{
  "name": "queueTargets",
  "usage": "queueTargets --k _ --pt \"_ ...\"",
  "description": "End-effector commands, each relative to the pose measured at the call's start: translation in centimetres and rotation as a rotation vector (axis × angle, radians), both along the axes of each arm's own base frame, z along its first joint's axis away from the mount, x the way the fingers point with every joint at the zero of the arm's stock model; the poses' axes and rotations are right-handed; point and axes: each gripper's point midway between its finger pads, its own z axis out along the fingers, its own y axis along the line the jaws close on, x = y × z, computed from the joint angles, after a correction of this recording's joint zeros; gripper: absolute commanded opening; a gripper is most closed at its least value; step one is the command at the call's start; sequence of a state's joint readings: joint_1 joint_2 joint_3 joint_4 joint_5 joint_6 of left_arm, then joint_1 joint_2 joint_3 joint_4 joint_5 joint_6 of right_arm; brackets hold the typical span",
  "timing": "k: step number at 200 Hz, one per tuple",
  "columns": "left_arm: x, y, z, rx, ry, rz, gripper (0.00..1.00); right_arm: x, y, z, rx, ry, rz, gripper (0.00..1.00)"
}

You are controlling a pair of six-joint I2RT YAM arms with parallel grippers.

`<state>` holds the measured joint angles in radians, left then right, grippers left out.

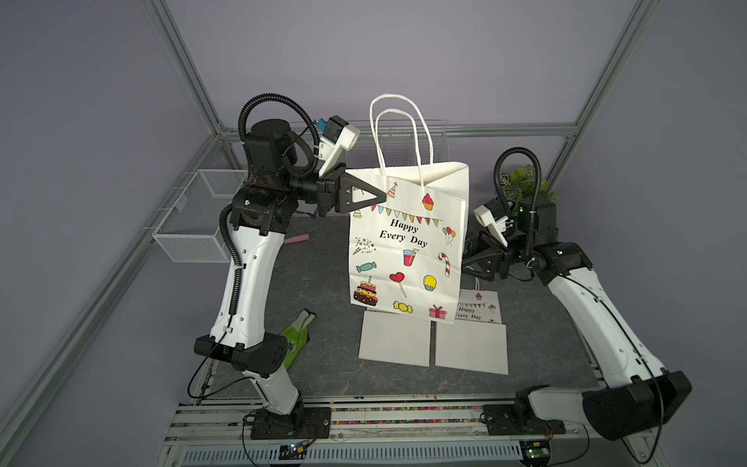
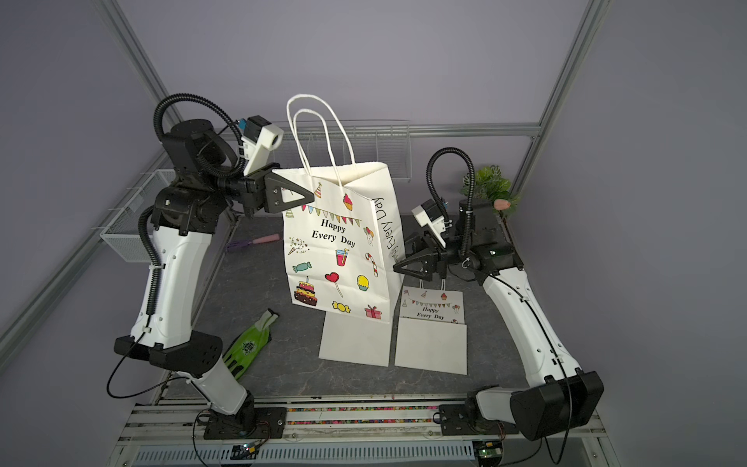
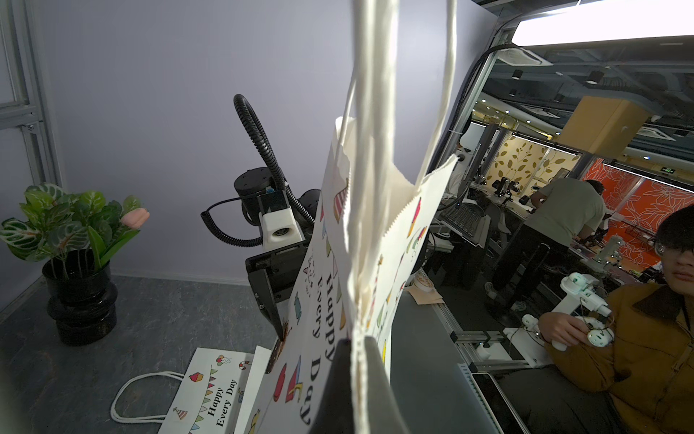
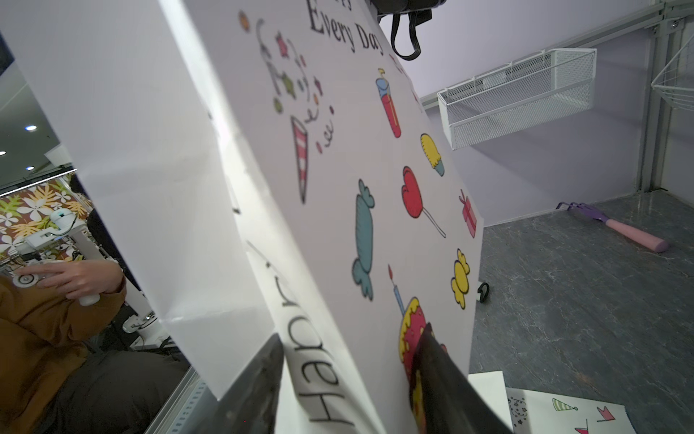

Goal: Put away the paper bag
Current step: Press the paper bag.

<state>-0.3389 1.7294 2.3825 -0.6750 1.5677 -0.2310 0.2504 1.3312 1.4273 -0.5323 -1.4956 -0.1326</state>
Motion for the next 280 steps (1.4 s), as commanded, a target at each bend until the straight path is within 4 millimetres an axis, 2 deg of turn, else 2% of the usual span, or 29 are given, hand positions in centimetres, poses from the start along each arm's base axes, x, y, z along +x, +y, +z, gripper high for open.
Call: queueTargets --k 1,18,35,60,87,105,140,160,227,259,273,280 --pt "-2.0 0.5 0.7 -0.017 -0.046 -0.057 0.0 -0.1 0.6 0.5 -0.003 -0.025 0.006 0.52" --pt "-1.8 0.4 0.7 -0.016 -0.044 -0.057 0.0 0.4 1.3 0.2 -0.016 -0.012 0.005 0.41" --pt "-1.9 0.4 0.7 -0.017 -0.046 -0.058 0.0 0.7 1.9 -0.1 -0.029 -0.003 0.004 0.41" --pt "-2.1 0.4 0.9 -0.019 -0.052 -0.053 0.0 1.0 2.3 -0.2 -0.049 0.003 -0.014 0.49" --pt "-2.0 0.4 0.8 -0.017 -0.047 -0.054 0.0 1.1 2.3 0.4 -0.061 -0.009 -0.047 0.71" --pt "-2.0 0.4 0.6 -0.015 -0.04 -0.056 0.0 0.9 2.2 1.4 -0.054 -0.031 -0.072 0.73" --pt "-1.6 0.2 -0.1 -0.01 -0.022 -0.058 0.0 0.4 1.9 4.1 -0.011 -0.089 -0.146 0.64" --pt "-1.3 0.0 -0.6 -0.004 -0.005 -0.063 0.0 0.4 1.7 5.1 0.003 -0.114 -0.2 0.54" --pt "-1.0 -0.2 -1.4 0.005 0.021 -0.06 0.0 0.8 1.8 5.7 0.017 -0.118 -0.234 0.2" --pt "-0.5 -0.4 -1.8 0.012 0.039 -0.049 0.0 0.1 1.6 6.4 0.037 -0.141 -0.235 0.17" --pt "-0.4 -0.5 -2.0 0.015 0.048 -0.047 0.0 -0.1 1.5 6.9 0.054 -0.154 -0.239 0.27" --pt "-0.1 -0.6 -2.2 0.018 0.055 -0.045 0.0 -0.1 1.5 7.0 0.059 -0.155 -0.244 0.29"
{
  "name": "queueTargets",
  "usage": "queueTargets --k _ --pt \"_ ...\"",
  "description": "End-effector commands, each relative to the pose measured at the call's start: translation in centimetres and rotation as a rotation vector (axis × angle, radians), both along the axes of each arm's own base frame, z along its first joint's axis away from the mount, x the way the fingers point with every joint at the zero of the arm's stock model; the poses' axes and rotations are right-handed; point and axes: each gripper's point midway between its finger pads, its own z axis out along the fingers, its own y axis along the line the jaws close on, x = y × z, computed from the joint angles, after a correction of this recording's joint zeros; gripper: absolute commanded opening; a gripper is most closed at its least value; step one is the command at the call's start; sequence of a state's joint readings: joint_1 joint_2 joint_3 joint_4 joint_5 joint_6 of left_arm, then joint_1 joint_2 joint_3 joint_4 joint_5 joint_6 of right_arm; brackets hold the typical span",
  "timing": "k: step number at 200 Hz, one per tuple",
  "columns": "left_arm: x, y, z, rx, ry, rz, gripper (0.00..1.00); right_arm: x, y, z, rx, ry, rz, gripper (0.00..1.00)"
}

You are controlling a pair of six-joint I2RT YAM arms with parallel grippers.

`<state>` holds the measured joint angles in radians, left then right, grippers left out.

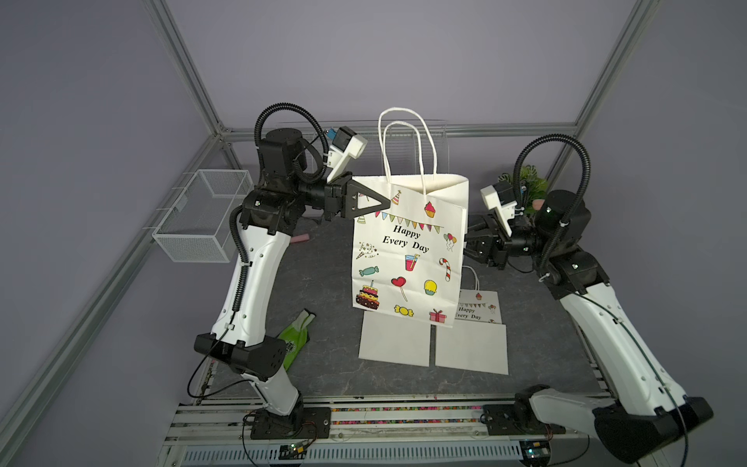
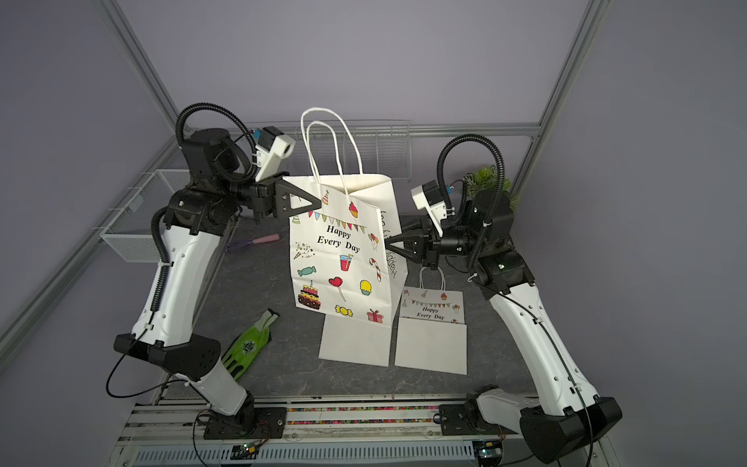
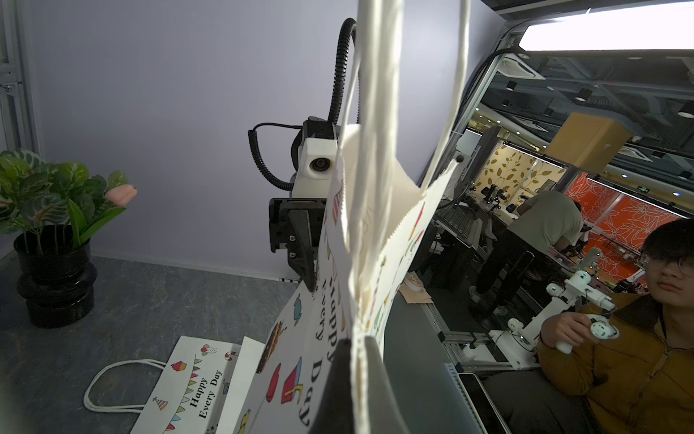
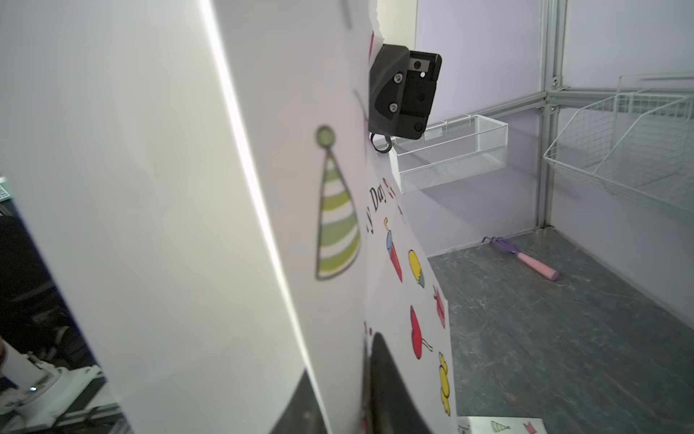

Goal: Put away the paper bag
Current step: Press the paper bag.

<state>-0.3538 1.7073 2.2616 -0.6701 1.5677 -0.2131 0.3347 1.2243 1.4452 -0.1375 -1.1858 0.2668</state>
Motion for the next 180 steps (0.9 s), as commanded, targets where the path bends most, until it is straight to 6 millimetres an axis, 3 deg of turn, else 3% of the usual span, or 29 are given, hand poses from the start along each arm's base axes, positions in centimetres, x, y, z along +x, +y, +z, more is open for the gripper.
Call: queueTargets --k 1,36,60,80,91,104,117,132,147,164,180 --pt "-0.9 0.2 0.0 -0.009 -0.014 -0.03 0.0 -0.6 -0.1 1.2 0.035 -0.041 -0.015 0.29" --pt "-0.1 -0.1 -1.3 0.005 0.026 -0.029 0.0 -0.7 -0.1 1.9 0.058 -0.048 -0.023 0.27" --pt "0.1 -0.1 -2.0 0.012 0.045 -0.031 0.0 -0.3 0.0 2.3 0.072 -0.05 -0.049 0.34" --pt "0.1 -0.1 -2.3 0.013 0.05 -0.033 0.0 0.0 0.1 2.3 0.075 -0.043 -0.055 0.17" --pt "0.0 -0.2 -2.4 0.015 0.055 -0.034 0.0 0.1 0.2 2.3 0.075 -0.041 -0.059 0.16" --pt "0.1 -0.2 -2.6 0.017 0.062 -0.035 0.0 0.1 0.2 2.3 0.076 -0.038 -0.059 0.25" --pt "0.1 -0.2 -2.9 0.018 0.067 -0.036 0.0 0.1 0.2 2.5 0.08 -0.041 -0.064 0.48" --pt "0.2 -0.2 -3.3 0.022 0.077 -0.036 0.0 0.1 0.2 2.6 0.083 -0.044 -0.069 0.5" --pt "0.3 -0.3 -3.8 0.025 0.089 -0.037 0.0 0.2 0.2 2.6 0.084 -0.042 -0.072 0.39" --pt "0.3 -0.3 -4.3 0.028 0.097 -0.04 0.0 0.4 0.2 2.5 0.083 -0.037 -0.076 0.15" --pt "0.2 -0.3 -4.5 0.027 0.098 -0.044 0.0 0.6 0.3 2.5 0.081 -0.033 -0.078 0.1"
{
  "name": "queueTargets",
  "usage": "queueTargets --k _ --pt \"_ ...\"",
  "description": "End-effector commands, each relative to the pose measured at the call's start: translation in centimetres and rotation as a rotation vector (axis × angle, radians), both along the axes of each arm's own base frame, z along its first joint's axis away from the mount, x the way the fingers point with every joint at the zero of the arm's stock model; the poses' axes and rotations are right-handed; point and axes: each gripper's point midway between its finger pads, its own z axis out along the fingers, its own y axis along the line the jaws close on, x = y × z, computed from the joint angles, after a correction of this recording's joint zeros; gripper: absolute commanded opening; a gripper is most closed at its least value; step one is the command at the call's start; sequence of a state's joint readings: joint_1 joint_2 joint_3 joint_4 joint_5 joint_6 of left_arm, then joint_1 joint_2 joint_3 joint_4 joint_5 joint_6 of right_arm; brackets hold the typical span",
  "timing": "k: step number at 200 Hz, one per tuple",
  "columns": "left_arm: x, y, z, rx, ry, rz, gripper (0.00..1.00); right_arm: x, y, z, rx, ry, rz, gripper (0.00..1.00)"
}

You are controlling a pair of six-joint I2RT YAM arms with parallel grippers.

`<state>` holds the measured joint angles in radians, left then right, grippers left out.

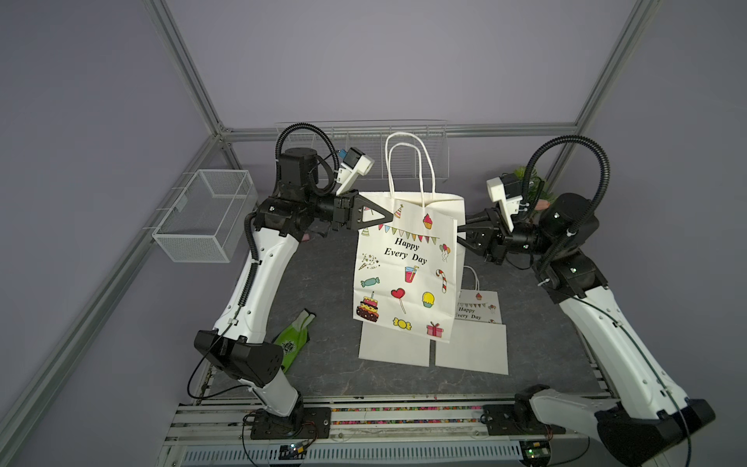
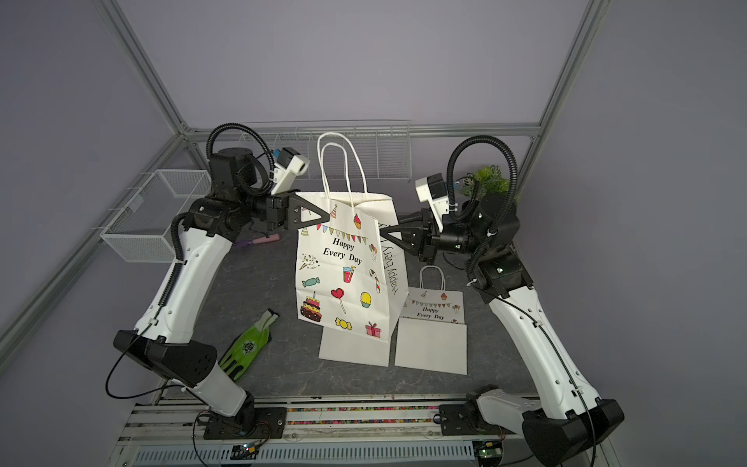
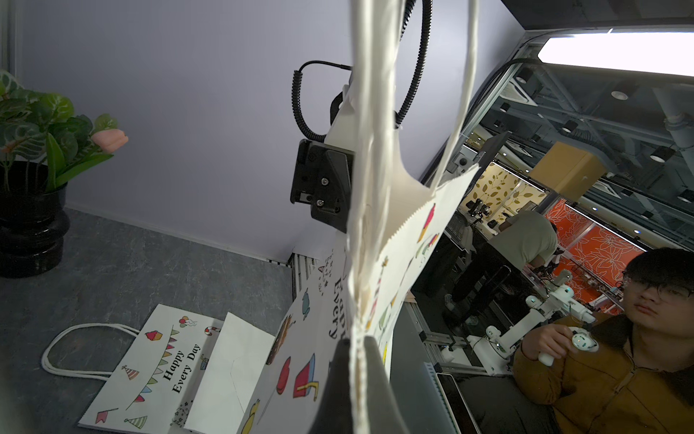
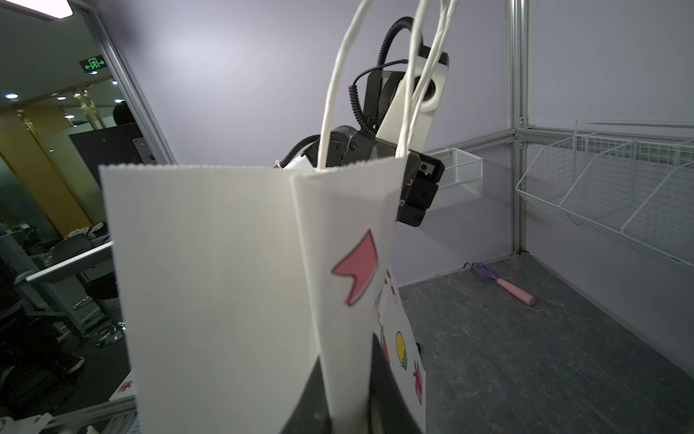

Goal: Put away the paper bag
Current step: Press the paper bag.

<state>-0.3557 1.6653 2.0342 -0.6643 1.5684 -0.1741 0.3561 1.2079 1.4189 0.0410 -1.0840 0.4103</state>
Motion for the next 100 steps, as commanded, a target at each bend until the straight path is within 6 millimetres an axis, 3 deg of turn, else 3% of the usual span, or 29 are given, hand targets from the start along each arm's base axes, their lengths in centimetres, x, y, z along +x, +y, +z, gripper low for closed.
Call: queueTargets --k 1,15,34,46,65,100 --pt "-1.4 0.3 0.3 -0.024 -0.033 -0.041 0.0 -0.2 0.0 0.4 0.012 -0.022 -0.003 0.11" --pt "-1.3 0.3 0.1 -0.023 -0.032 -0.038 0.0 -0.1 0.0 0.5 0.013 -0.021 -0.007 0.24" --pt "-1.5 0.4 0.4 -0.025 -0.033 -0.043 0.0 -0.4 0.0 0.4 0.011 -0.026 -0.005 0.79" --pt "-1.6 0.4 0.6 -0.026 -0.037 -0.043 0.0 -1.0 -0.1 0.4 0.007 -0.034 0.022 1.0" --pt "-1.8 0.7 1.1 -0.031 -0.05 -0.039 0.0 -2.6 -0.2 0.4 -0.003 -0.043 0.093 0.89" --pt "-1.6 1.3 1.4 -0.032 -0.056 -0.017 0.0 -6.1 -0.8 0.5 -0.018 -0.082 0.224 0.89"
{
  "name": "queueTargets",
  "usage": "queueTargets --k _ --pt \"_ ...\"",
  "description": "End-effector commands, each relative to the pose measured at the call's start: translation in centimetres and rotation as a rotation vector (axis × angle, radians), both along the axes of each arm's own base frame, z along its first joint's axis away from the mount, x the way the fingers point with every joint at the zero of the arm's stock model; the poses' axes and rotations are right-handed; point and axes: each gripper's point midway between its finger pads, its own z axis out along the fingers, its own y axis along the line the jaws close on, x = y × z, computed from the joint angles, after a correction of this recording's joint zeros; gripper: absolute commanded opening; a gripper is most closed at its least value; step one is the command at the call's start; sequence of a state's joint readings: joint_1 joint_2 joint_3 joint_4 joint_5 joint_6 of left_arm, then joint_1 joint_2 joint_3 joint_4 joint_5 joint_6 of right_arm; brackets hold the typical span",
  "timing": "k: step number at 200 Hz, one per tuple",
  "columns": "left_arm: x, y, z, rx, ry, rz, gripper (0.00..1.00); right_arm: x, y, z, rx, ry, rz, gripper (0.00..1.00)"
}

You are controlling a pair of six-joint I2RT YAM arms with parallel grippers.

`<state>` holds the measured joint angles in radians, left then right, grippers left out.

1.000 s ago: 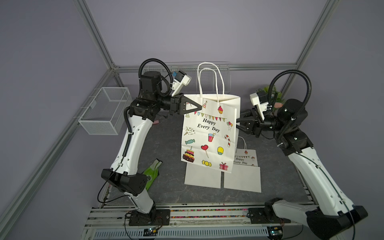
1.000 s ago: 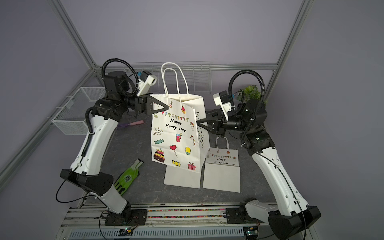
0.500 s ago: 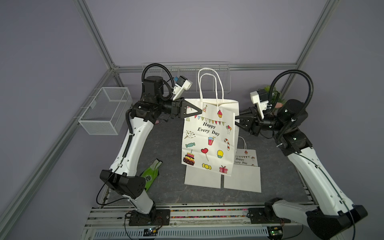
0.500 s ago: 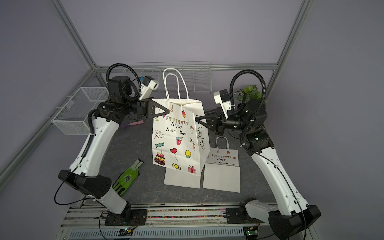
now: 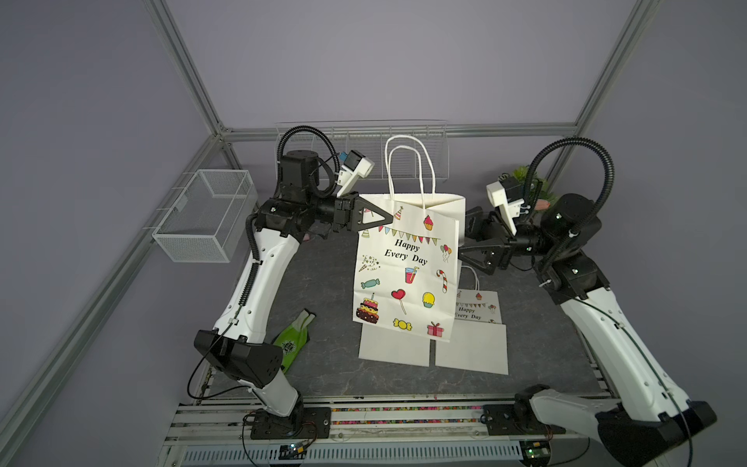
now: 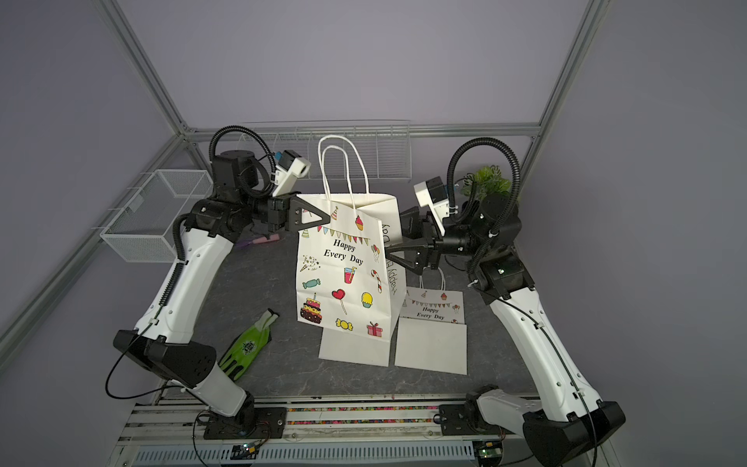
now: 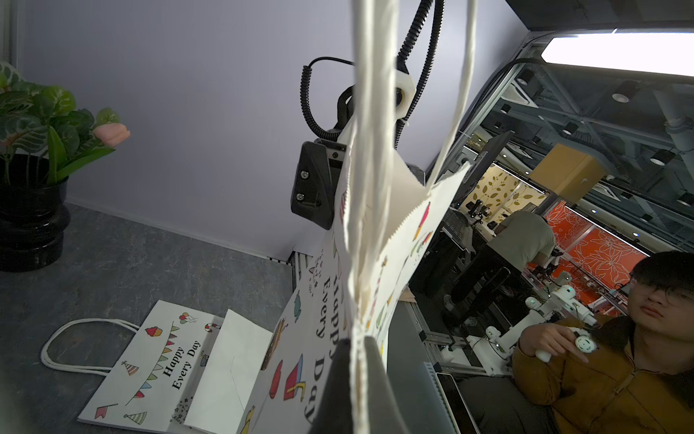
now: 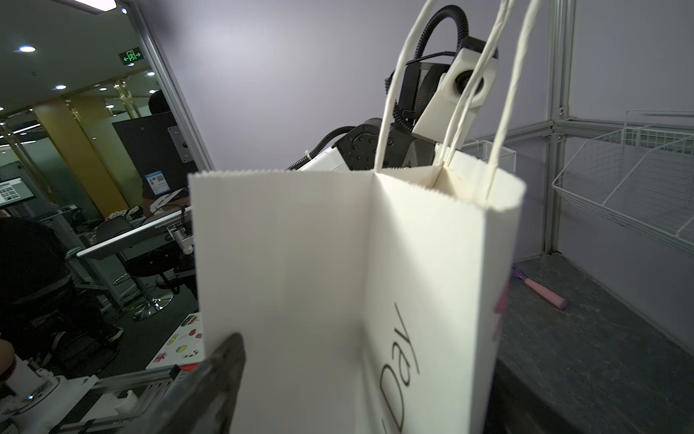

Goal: Put away the paper bag
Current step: Press the paper bag.

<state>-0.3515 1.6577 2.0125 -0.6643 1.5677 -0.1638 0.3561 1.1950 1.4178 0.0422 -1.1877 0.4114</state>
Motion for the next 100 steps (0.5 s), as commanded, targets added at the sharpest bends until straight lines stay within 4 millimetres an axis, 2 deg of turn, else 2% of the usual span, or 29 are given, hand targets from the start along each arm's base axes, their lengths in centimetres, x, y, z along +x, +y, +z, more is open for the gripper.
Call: queueTargets --k 1,15,37,100 --pt "-1.7 1.2 1.8 -0.033 -0.059 -0.022 0.0 -3.9 -0.7 0.4 -0.003 -0.064 0.126 0.89" --pt "-1.6 1.2 1.7 -0.032 -0.055 -0.02 0.0 -4.8 -0.9 0.7 0.004 -0.087 0.132 0.89" --pt "-1.2 1.1 1.6 -0.029 -0.05 -0.016 0.0 -5.1 -0.9 0.9 0.008 -0.091 0.118 0.89" --pt "0.6 0.5 1.2 0.003 -0.026 0.06 0.0 -0.6 1.5 -0.2 -0.067 0.027 -0.02 0.89"
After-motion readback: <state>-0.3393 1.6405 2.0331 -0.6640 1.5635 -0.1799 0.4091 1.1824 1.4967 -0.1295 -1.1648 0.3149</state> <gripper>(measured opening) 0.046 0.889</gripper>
